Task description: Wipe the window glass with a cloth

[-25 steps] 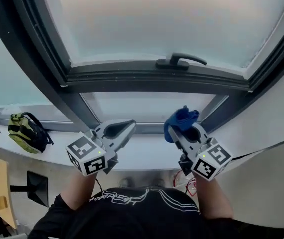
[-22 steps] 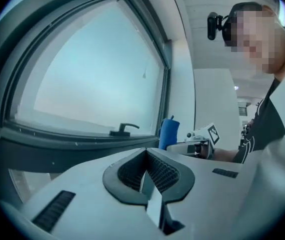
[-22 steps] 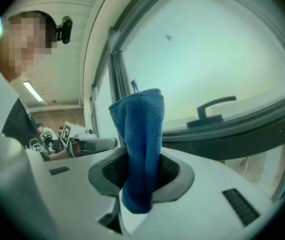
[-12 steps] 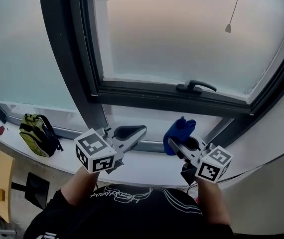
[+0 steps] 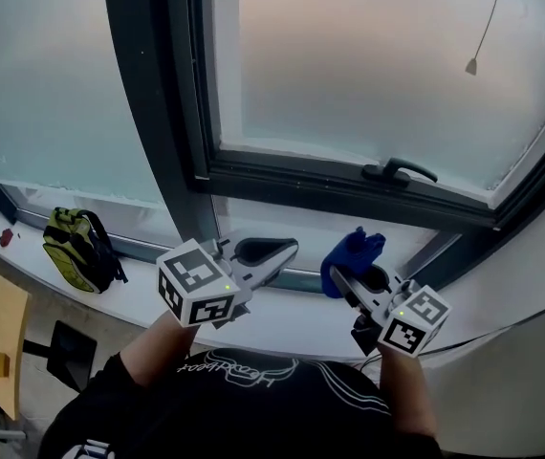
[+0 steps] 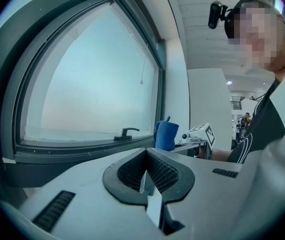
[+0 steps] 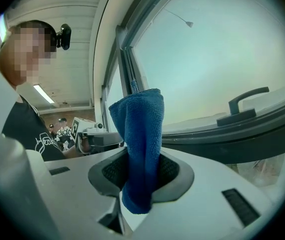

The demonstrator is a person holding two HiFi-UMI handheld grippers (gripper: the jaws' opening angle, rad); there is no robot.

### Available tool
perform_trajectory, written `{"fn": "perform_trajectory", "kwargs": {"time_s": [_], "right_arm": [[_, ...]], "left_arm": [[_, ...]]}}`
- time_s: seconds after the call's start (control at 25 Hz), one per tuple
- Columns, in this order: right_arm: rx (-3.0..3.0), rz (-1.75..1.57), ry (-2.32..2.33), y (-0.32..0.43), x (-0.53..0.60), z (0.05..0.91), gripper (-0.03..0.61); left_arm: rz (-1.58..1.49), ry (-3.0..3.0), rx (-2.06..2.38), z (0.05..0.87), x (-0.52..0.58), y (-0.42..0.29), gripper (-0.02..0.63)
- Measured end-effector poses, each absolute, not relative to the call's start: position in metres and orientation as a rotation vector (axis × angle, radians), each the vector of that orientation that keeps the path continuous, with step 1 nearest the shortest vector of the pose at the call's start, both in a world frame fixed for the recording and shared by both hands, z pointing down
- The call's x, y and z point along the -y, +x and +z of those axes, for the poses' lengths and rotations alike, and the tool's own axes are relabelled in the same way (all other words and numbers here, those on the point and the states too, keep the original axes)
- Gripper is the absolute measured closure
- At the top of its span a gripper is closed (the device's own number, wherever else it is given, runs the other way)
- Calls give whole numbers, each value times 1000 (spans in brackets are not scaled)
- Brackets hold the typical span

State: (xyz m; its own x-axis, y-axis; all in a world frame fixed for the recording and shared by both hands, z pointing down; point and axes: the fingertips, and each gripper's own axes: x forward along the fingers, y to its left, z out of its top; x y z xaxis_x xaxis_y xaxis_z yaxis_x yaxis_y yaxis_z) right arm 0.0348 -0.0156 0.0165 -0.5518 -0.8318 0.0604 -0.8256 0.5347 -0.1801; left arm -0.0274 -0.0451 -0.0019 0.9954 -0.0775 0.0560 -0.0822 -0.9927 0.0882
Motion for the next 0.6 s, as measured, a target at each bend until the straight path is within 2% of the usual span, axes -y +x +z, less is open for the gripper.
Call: {"fn": "perform_trajectory", "kwargs": {"time_s": [0.6], "right_arm": [[-2713, -300, -1453, 12, 22, 12, 486]], "left_arm": [[46, 3031, 89, -1, 47, -45, 609]]}}
